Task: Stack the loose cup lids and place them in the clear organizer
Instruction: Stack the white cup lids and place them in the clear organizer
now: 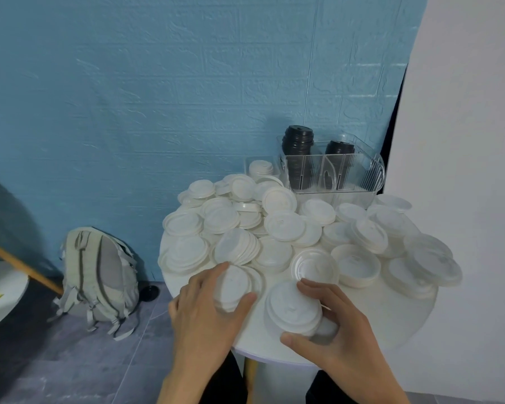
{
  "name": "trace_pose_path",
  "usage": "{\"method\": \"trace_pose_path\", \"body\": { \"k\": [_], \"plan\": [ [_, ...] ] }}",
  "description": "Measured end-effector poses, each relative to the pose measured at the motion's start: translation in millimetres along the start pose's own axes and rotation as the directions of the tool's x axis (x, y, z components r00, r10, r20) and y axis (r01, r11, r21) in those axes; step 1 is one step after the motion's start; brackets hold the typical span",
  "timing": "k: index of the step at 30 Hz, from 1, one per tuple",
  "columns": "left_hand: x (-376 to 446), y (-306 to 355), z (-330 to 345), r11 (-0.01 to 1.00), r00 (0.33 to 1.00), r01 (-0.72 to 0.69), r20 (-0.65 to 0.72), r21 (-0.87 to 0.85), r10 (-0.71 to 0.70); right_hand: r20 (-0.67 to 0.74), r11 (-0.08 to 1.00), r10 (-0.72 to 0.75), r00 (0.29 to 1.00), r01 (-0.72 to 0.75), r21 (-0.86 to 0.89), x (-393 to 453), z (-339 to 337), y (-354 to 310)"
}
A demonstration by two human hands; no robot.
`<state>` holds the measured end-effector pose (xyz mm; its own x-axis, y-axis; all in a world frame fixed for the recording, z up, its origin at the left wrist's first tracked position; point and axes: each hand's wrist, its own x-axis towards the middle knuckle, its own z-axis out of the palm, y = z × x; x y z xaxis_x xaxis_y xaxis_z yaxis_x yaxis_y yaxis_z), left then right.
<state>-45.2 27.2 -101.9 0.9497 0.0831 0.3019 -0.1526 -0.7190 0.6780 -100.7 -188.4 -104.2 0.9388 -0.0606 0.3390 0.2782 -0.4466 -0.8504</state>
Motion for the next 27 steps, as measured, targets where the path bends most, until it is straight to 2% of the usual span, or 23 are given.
{"method": "trace_pose_path", "body": {
  "k": [7, 10, 14, 18, 22, 27],
  "plan": [
    [4.8, 10.1, -11.4, 0.975, 0.992, -0.072, -0.113, -0.209, 0.049, -0.002, 1.0, 0.007, 1.0, -0.007, -0.012, 0.5, -0.1, -1.2],
    [-2.0, 26.8, -15.6, 0.947, 0.992, -0.128, -0.018, -0.293, 0.128, -0.006, 0.999, 0.037, 0.999, -0.037, -0.001, -1.2, 0.0, -1.2],
    [-10.9, 44.0, -1.3, 0.939, 0.935, -0.287, 0.157, -0.188, 0.317, -0.011, 0.995, 0.076, 0.997, -0.075, 0.059, -0.4, 2.2, -4.9],
    [-14.8, 45.0, 12.0, 0.935, 0.906, -0.332, 0.232, -0.128, 0.354, -0.006, 0.986, 0.106, 0.994, -0.104, 0.127, -0.5, 1.9, -3.0],
    [-18.0, 46.4, 14.8, 0.937, 0.909, -0.339, 0.225, -0.089, 0.35, -0.008, 0.999, 0.04, 0.999, -0.04, 0.018, -0.9, -0.6, -0.7],
    [-20.4, 52.2, 12.3, 0.942, 0.911, -0.334, 0.245, -0.033, 0.331, -0.023, 0.999, -0.015, 1.0, 0.015, -0.029, -0.1, 1.0, 0.4]
  ]
}}
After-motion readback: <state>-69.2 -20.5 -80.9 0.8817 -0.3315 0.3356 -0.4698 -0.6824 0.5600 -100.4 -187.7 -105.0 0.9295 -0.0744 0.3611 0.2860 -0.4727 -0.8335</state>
